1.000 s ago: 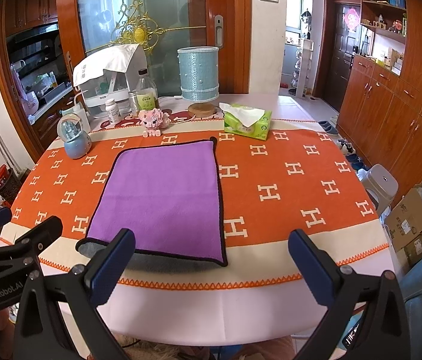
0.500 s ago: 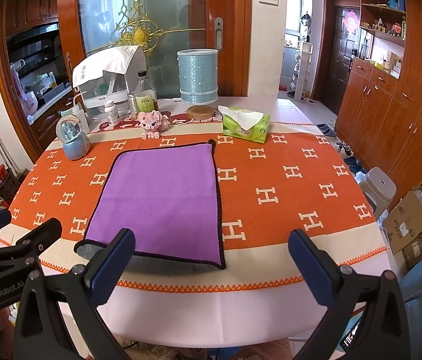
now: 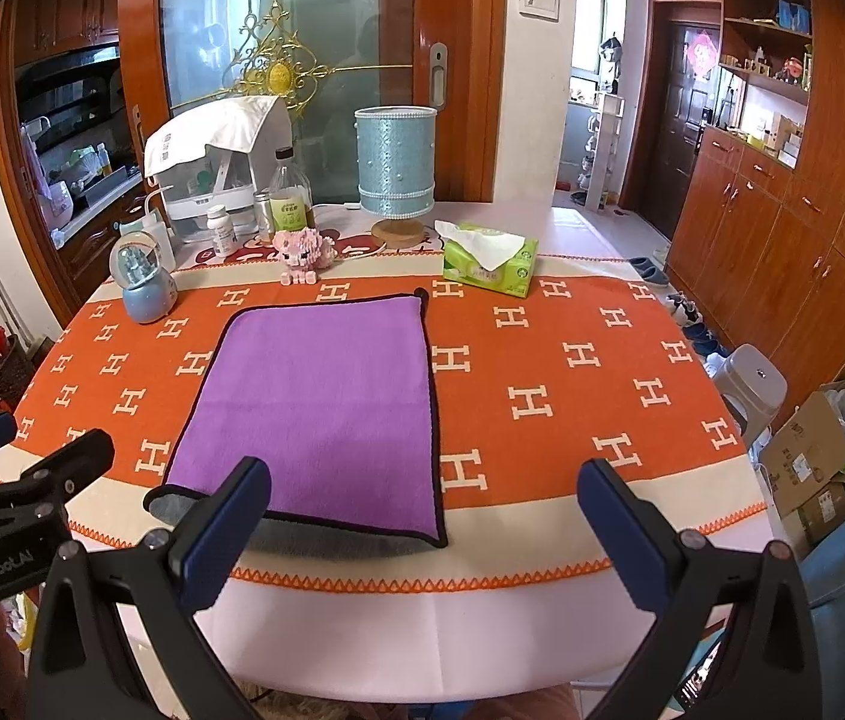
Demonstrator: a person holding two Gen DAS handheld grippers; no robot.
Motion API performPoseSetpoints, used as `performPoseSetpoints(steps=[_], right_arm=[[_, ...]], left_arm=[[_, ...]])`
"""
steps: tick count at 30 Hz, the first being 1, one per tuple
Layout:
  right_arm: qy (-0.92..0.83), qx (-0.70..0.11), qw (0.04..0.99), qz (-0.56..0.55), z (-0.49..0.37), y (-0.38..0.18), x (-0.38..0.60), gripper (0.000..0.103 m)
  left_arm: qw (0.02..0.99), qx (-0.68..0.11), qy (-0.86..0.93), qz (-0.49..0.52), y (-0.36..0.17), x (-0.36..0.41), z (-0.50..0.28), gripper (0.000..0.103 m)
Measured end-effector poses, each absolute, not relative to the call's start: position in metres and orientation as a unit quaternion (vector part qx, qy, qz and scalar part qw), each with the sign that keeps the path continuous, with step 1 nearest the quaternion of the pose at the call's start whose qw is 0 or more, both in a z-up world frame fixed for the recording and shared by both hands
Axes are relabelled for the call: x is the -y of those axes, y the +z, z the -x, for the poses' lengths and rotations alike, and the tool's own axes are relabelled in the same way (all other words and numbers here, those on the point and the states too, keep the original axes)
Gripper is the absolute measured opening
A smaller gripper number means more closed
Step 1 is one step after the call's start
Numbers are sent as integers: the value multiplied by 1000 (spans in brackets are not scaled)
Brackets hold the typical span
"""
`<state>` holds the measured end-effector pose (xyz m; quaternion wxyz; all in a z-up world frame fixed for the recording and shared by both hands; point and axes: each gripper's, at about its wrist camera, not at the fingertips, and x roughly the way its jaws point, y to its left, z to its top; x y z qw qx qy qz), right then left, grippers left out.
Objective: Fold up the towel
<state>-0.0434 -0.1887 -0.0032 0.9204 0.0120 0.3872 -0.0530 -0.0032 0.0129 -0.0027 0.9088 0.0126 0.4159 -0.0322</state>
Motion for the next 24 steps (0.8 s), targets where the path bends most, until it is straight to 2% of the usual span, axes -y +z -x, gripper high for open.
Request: performPoseSetpoints(steps=[24], right_arm=[[-28,-383,923,-4,34,2,179,102]], left_arm=[[910,-411,-41,-24,2,-13,-13,102]])
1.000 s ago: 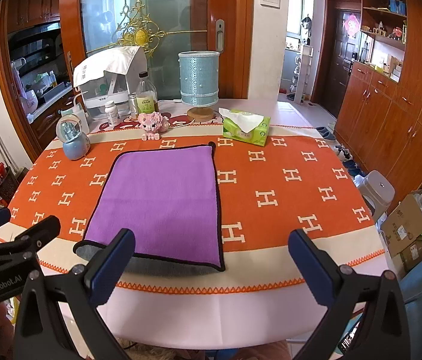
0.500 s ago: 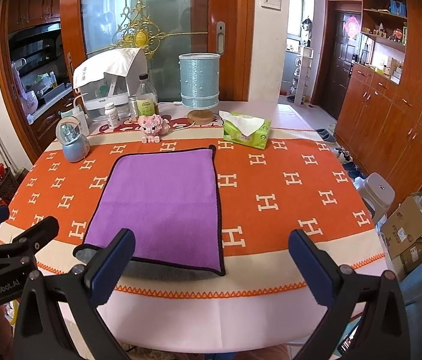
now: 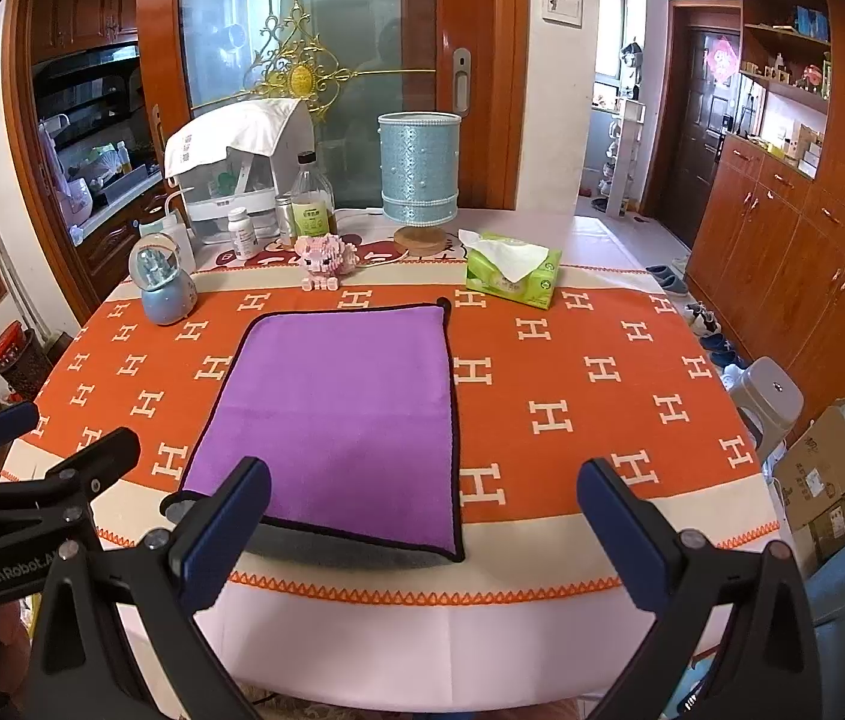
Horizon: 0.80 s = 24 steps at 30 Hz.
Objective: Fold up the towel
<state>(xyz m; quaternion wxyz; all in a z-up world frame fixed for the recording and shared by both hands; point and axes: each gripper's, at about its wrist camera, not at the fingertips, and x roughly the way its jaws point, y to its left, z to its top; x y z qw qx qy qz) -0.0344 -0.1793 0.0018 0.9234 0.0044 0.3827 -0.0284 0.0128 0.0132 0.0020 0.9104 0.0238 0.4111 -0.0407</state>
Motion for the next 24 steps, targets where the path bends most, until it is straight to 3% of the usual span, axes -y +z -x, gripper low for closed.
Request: performPoseSetpoints(steps=[11,20,24], right_arm=[[-35,-381,924,2,31,1,180,102],[-44,-402,914,-13,16,-27,197,102],[-46,-415,908,-17,9,-48,206,94]], left_arm=[[918,-394,-18,-36,1,-24,-25,102],[902,-431,-32,-7,-38,-50,-49,102],[894,-446,-43,-2,-60,-61,-52,101]])
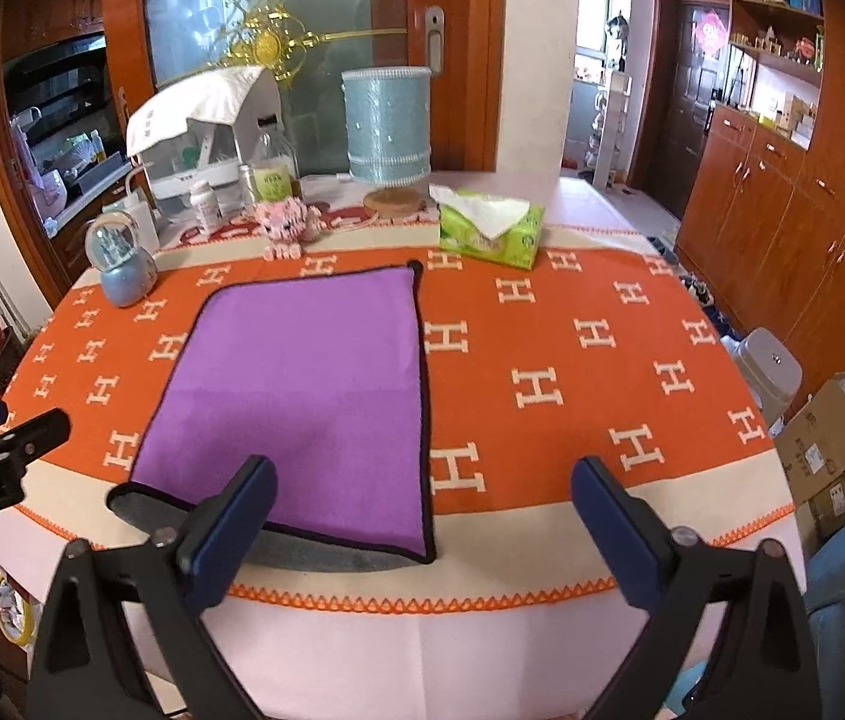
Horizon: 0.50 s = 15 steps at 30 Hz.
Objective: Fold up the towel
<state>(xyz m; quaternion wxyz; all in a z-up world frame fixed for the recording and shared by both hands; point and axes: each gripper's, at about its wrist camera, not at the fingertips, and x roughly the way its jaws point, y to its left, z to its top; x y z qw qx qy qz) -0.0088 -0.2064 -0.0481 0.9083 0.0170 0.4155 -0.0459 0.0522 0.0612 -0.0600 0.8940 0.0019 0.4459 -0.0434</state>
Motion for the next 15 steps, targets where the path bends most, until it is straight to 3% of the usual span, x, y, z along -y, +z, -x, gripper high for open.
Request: performPoseSetpoints(steps=[13,15], right_arm=[[3,-465,885,7,-3,-115,206,77],[12,-473,881,12,-3,-123,205,74]], left_arm=[[876,-470,-109,-5,-129,-94,-57,98],[866,-485,-122,-3,-138,-97,-61,92]])
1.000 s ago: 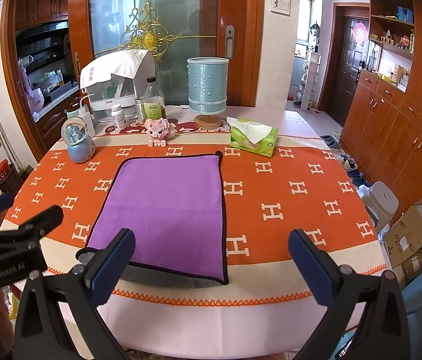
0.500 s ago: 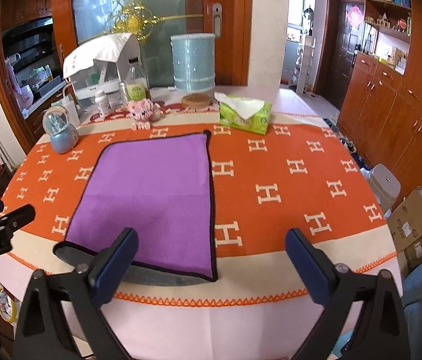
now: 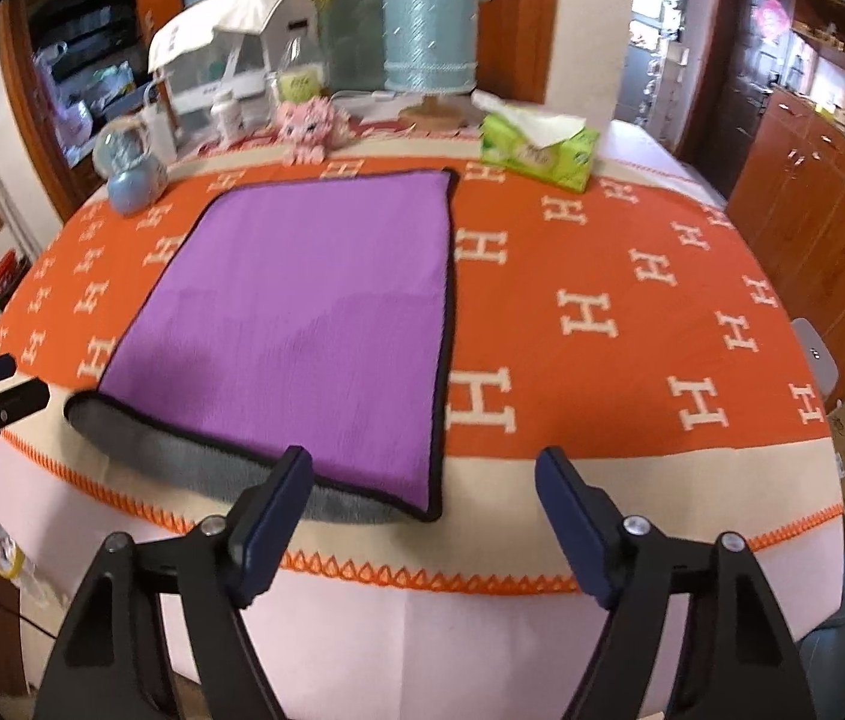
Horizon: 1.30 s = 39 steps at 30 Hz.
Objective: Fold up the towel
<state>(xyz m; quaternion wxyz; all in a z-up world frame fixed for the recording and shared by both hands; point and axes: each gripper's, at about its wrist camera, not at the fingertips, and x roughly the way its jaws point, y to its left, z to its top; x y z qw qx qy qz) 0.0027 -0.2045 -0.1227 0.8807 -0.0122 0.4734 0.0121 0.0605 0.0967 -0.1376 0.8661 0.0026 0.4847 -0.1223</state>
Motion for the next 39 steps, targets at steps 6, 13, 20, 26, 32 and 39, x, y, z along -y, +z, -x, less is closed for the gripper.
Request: performPoseSetpoints(steps=[6,13,20,26,32,39], right_arm=[[36,-486,873,26,-2,-140,202,66],[73,-495,865,29,-3,-150,205,59],[112,-502,856,55,-5,-159,204,45],[128,-512,847,66,-5,-165,205,27],[129,-508,848,76,-5,-164,203,22],[128,-506,848,89,-7,-162,202,15]], left_arm=[[848,-510,-140,-39,-163,-94,-70,69],[830,-523,-184,-55,-175,-89,-75,67],[814,-529,-234,-59,-178,-86,-82,67],[801,-539,-256,-54,-184,-85,-91,57],[792,-546,-267,-57,-187,-82,-90,48],[792,-548,-262,-65,-187,-83,-87,34]])
